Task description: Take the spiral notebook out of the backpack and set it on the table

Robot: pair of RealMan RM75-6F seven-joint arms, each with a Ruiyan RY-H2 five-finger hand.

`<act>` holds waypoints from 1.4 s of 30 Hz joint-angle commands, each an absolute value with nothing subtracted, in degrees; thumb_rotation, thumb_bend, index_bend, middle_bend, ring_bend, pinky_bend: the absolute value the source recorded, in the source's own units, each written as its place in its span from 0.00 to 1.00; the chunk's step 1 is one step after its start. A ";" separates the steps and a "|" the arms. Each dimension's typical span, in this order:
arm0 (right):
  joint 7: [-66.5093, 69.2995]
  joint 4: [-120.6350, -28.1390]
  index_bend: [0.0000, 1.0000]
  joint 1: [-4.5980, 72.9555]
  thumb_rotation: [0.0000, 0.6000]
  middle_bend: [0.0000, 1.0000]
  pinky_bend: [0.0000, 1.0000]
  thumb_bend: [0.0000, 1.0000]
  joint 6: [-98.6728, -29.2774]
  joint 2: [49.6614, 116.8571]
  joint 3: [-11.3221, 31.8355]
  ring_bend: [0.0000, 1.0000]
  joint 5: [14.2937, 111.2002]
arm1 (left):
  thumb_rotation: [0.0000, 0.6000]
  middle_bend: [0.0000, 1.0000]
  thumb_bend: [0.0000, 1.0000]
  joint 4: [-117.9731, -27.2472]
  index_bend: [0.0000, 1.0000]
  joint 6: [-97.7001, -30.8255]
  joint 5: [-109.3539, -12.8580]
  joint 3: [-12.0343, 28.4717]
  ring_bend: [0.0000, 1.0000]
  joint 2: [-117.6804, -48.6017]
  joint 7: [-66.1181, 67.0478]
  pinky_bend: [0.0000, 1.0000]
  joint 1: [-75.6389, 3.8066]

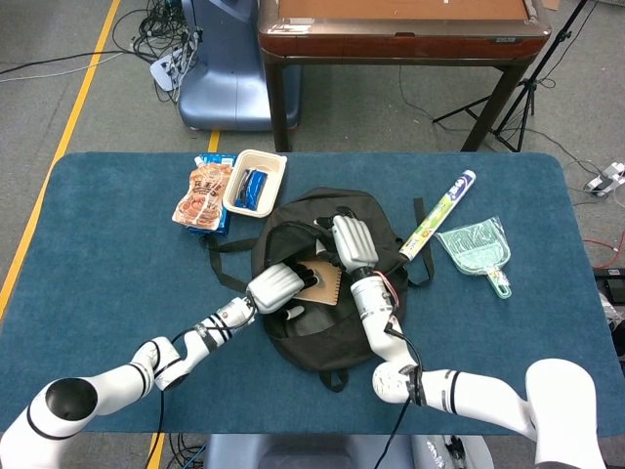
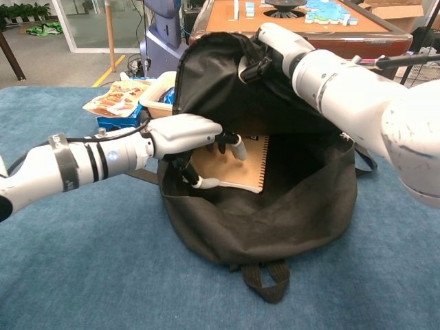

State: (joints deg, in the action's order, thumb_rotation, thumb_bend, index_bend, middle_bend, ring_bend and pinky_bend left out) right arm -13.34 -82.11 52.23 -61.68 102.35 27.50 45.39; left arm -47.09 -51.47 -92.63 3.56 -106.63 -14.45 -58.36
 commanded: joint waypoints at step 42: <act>-12.02 -83.01 0.72 51.43 1.00 0.58 0.15 0.81 -61.11 102.42 26.58 0.38 45.15 | 1.00 0.09 0.25 -36.87 0.10 -48.47 -85.99 6.32 0.12 -115.21 1.32 0.24 -59.61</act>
